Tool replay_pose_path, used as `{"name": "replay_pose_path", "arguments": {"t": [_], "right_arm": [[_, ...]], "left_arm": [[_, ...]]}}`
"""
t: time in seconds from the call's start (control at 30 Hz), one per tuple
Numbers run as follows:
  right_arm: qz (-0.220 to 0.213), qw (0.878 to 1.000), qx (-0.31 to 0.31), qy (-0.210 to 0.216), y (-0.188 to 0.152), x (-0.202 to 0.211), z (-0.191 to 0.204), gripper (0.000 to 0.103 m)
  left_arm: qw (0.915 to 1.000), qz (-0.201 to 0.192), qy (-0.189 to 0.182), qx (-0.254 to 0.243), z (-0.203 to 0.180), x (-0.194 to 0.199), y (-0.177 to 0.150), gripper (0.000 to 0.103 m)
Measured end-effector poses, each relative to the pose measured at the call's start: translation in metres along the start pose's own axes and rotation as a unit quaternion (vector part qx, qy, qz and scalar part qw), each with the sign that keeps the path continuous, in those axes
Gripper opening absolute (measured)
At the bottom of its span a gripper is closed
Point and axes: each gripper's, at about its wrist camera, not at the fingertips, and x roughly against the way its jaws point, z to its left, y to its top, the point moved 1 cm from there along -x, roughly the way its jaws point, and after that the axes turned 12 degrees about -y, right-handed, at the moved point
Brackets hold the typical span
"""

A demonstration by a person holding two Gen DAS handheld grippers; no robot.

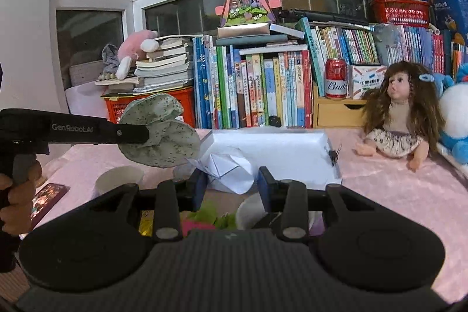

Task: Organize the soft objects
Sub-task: 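Carry the checked cloth with the left gripper and the white paper with the right gripper over the white tray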

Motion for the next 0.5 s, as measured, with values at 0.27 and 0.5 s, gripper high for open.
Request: {"name": "replay_pose_path", "arguments": {"t": [0.27,0.5], "right_arm": [[0.048,0.999,0.006,-0.009,0.047,-0.049,-0.02,0.043],[0.134,0.991,0.004,-0.013,0.073,-0.115,-0.031,0.043]], "left_arm": [[0.9979,0.059,-0.005,0.023,0.021,-0.054,0.045,0.013],[0.9892,0.129,-0.006,0.069,0.049,-0.116,0.066,0.013]]}}
